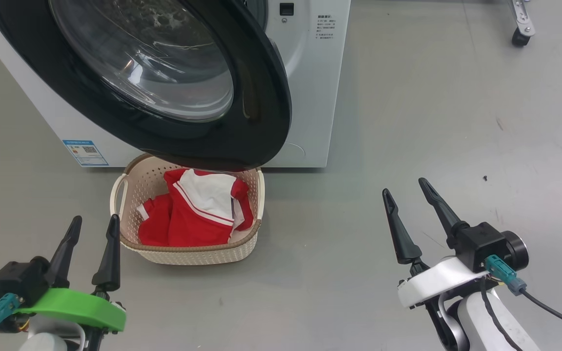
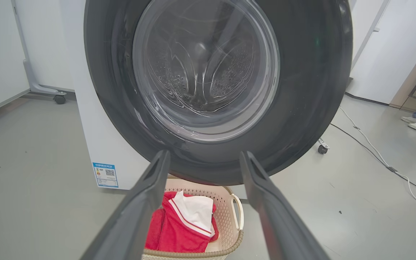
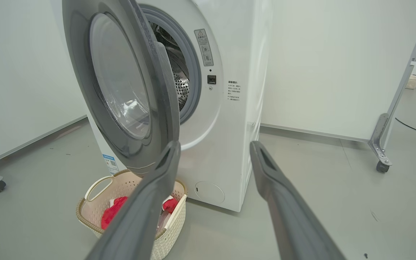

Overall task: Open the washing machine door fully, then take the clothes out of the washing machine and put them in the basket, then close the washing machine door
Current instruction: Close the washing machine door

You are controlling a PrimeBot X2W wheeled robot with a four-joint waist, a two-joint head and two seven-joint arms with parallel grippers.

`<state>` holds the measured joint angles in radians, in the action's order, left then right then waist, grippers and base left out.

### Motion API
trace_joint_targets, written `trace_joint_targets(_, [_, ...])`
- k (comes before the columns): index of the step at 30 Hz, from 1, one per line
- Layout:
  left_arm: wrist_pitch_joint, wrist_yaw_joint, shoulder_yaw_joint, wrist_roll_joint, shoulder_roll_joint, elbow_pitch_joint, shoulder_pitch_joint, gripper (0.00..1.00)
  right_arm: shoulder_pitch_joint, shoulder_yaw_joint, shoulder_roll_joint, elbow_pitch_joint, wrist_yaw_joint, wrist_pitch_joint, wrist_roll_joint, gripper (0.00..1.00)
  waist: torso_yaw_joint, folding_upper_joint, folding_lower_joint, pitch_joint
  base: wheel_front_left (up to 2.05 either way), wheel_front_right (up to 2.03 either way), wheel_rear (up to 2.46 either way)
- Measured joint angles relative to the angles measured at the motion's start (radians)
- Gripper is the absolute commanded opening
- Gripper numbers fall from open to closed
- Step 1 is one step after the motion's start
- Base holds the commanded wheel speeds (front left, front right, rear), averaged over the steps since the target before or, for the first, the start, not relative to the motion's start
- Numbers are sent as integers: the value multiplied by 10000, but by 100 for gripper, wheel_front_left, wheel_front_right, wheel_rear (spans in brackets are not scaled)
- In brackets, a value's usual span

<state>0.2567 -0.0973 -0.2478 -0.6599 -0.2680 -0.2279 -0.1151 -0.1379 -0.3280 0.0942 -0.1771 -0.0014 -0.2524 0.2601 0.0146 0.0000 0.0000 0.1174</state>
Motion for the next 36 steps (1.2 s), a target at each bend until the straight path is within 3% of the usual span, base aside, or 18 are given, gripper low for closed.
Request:
trace_joint_targets(15, [0, 52, 817, 631, 508, 539, 88, 100, 36, 109, -102, 36, 92, 0, -86, 100, 87, 0, 0, 25, 0, 0, 0])
trace_joint_targets(36, [0, -48, 1078, 1147, 895, 694, 455, 100, 43, 188, -213, 35, 259, 0, -184, 100, 50, 0, 0, 46, 0, 0, 0])
